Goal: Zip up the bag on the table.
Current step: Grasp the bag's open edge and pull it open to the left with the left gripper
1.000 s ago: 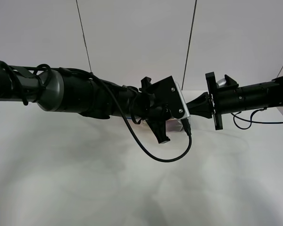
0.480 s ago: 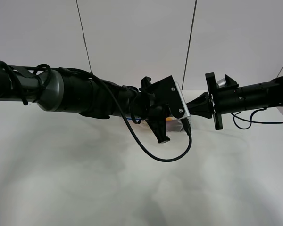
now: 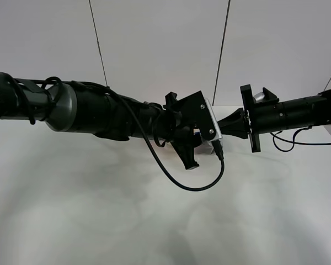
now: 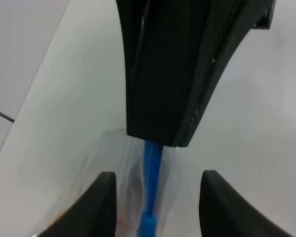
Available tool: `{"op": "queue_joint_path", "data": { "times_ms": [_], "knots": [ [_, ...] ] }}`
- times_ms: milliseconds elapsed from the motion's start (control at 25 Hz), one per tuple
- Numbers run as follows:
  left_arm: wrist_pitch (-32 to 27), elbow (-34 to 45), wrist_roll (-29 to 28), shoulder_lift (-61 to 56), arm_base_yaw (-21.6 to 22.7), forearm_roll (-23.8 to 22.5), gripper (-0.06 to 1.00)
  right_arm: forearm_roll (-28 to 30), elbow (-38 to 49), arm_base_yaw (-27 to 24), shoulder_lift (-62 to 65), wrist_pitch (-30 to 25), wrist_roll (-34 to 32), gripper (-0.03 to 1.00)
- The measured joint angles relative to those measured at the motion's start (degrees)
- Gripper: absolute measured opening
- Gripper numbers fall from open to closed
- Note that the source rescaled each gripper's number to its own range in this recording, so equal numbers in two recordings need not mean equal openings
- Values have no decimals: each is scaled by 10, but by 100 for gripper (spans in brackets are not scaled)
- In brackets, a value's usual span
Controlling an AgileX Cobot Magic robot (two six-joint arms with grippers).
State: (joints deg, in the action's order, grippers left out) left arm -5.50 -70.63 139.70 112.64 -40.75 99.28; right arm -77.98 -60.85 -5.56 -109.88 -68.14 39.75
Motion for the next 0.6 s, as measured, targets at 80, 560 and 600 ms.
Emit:
{"op": "queue_joint_path", "data": {
  "times_ms": [80,560,600],
  "knots": [
    [1,0,0,0,0,0,39,0,0,0,0,0,0,0],
    [9,0,0,1,0,0,6,0,0,0,0,-1,0,0],
    [11,0,0,1,0,0,3,0,0,0,0,-1,0,0]
  ]
}}
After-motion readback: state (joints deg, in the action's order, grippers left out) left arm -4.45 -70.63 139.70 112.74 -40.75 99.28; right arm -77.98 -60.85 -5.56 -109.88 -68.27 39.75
